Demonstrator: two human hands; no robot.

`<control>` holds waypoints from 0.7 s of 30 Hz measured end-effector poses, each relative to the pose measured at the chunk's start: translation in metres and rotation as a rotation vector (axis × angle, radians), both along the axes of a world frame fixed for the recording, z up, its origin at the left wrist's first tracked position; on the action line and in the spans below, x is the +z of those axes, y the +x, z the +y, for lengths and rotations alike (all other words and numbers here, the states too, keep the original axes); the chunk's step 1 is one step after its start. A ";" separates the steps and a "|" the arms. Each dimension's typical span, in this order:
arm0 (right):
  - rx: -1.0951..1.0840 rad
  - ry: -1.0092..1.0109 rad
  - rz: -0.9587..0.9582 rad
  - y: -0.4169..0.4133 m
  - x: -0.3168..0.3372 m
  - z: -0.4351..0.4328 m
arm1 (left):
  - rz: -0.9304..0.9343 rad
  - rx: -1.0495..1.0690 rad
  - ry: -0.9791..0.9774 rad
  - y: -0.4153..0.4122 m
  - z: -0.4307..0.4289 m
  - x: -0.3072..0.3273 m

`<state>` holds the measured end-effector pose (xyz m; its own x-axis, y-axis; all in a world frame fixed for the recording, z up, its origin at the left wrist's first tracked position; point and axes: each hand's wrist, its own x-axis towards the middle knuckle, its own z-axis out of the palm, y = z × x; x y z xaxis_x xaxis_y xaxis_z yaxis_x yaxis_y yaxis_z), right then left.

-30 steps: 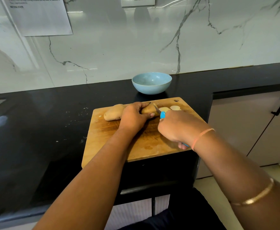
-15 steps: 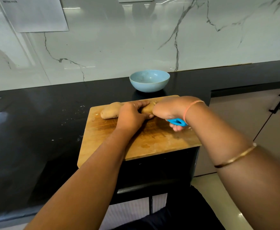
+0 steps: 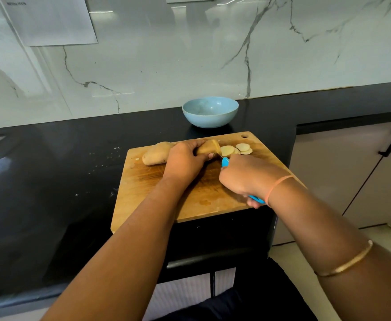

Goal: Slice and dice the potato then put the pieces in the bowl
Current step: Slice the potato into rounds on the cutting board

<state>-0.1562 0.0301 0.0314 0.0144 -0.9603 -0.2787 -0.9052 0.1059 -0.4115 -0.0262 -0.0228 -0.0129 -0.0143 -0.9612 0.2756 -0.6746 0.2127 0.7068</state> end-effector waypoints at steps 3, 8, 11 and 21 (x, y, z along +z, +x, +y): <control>-0.003 0.063 -0.063 -0.007 -0.002 0.014 | -0.035 0.026 0.017 -0.001 0.000 0.002; 0.004 0.069 0.005 -0.012 -0.001 0.015 | -0.095 0.046 0.025 -0.003 0.001 0.003; 0.018 0.096 0.010 -0.014 0.003 0.018 | -0.090 0.056 0.029 -0.002 0.000 0.003; -0.104 0.088 -0.209 -0.040 -0.007 0.010 | -0.067 0.043 0.005 0.000 0.004 0.003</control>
<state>-0.1958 0.0404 0.0249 -0.0172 -0.9317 -0.3629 -0.7836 0.2380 -0.5738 -0.0267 -0.0183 -0.0104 0.0091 -0.9627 0.2703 -0.7287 0.1787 0.6611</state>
